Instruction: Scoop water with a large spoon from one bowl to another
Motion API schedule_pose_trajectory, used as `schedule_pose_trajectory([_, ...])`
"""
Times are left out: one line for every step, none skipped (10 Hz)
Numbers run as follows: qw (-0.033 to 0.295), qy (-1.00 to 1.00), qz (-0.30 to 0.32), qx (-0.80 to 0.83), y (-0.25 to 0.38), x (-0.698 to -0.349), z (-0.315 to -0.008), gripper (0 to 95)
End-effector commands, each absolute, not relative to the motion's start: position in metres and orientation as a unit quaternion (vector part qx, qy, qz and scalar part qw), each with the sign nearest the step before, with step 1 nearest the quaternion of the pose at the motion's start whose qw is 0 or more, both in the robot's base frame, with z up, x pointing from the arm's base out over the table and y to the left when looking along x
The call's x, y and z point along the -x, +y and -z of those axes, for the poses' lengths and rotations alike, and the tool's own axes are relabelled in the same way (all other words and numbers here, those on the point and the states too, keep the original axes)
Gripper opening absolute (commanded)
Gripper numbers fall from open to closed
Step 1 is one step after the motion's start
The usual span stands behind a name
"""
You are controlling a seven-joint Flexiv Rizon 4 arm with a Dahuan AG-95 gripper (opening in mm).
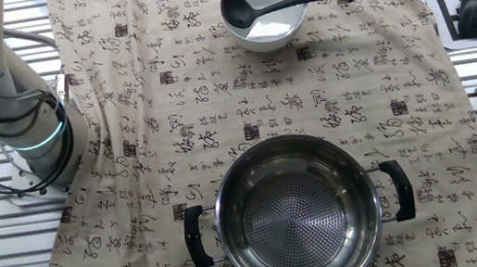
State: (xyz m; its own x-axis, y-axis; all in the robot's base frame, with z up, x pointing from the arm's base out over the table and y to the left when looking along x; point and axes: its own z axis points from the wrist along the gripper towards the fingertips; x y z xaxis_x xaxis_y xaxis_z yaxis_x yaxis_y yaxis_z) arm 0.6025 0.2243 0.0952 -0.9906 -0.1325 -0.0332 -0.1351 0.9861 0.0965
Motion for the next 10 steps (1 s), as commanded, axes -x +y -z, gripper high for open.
schedule_pose_trajectory([0.015,0.996,-0.051,0.067,0.223,-0.601,-0.095,19.0])
schedule_pose_trajectory([0.015,0.997,-0.05,0.062,0.223,-0.601,-0.095,0.0])
schedule_pose_trajectory([0.016,0.997,-0.052,0.062,0.223,-0.601,-0.095,0.0])
schedule_pose_trajectory([0.019,0.996,-0.054,0.062,0.223,-0.601,-0.097,0.0])
schedule_pose_trajectory([0.022,0.996,-0.056,0.063,0.224,-0.601,-0.099,0.0])
schedule_pose_trajectory([0.026,0.996,-0.057,0.065,0.224,-0.602,-0.103,0.0])
schedule_pose_trajectory([0.03,0.995,-0.06,0.067,0.225,-0.603,-0.108,0.0])
schedule_pose_trajectory([0.033,0.995,-0.064,0.069,0.226,-0.605,-0.112,0.0])
schedule_pose_trajectory([0.035,0.995,-0.068,0.07,0.227,-0.607,-0.116,0.0])
schedule_pose_trajectory([0.041,0.994,-0.073,0.073,0.229,-0.611,-0.124,0.0])
